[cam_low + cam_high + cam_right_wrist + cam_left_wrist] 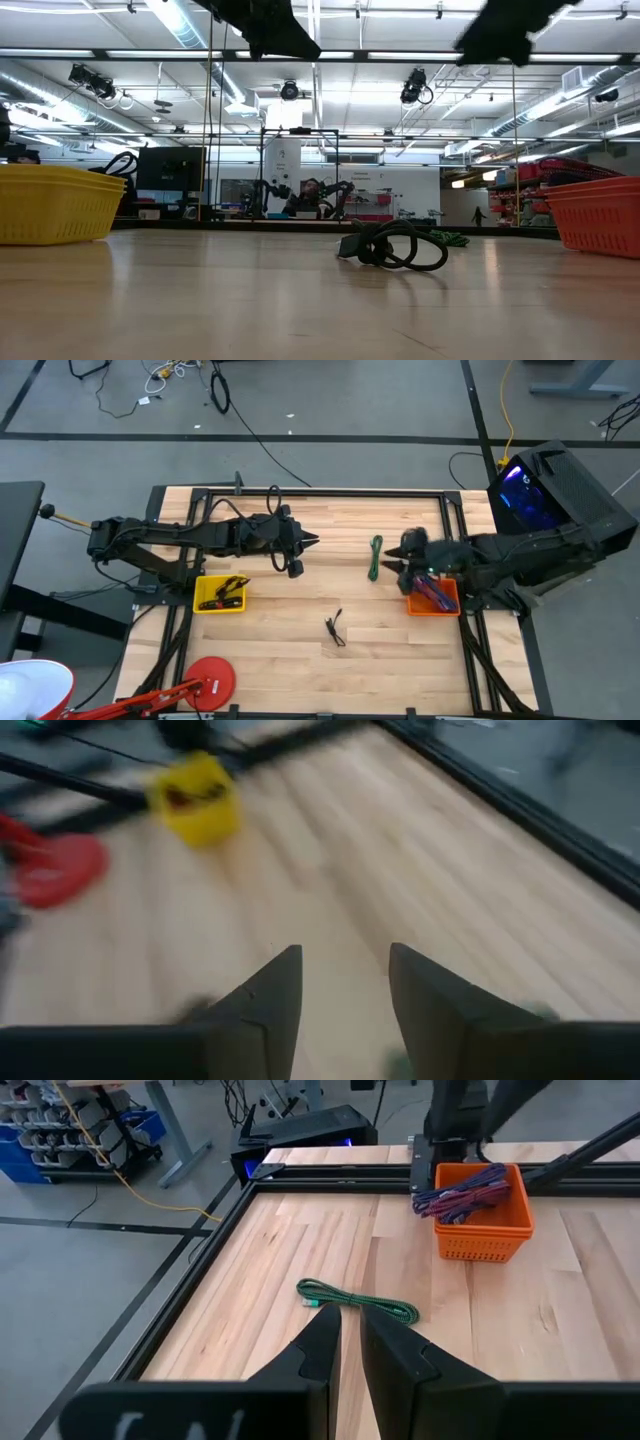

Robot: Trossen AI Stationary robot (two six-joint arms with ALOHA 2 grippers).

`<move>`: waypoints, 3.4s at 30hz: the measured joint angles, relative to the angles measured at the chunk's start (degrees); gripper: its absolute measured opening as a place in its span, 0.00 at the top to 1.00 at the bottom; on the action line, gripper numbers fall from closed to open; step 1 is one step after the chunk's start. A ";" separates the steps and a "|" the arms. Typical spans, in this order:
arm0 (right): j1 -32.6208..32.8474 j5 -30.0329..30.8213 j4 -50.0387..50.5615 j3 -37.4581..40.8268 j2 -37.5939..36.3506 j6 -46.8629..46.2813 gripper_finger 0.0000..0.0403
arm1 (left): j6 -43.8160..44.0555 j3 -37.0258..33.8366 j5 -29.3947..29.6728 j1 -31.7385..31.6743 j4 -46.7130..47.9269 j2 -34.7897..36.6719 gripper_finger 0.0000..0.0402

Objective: Pick & Place USB Port
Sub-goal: Put the green USB cable into the orange bin

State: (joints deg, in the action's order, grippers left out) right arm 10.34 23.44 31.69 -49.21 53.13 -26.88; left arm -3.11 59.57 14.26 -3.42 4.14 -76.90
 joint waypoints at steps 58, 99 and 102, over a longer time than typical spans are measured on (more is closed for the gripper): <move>-9.44 -6.38 3.94 -0.55 30.98 66.38 0.67 | -0.09 0.00 -1.03 0.04 0.48 0.00 0.88; -6.96 -5.20 0.37 -0.55 43.34 50.85 0.74 | -0.13 0.00 -1.01 0.00 0.44 0.00 0.88; -6.98 -6.06 0.61 -0.55 43.40 49.32 0.87 | -0.10 0.00 -1.01 0.00 0.44 0.00 0.88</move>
State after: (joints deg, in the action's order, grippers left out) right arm 3.36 17.39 32.29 -49.76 96.53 22.44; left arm -3.21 59.57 13.25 -3.42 4.58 -76.90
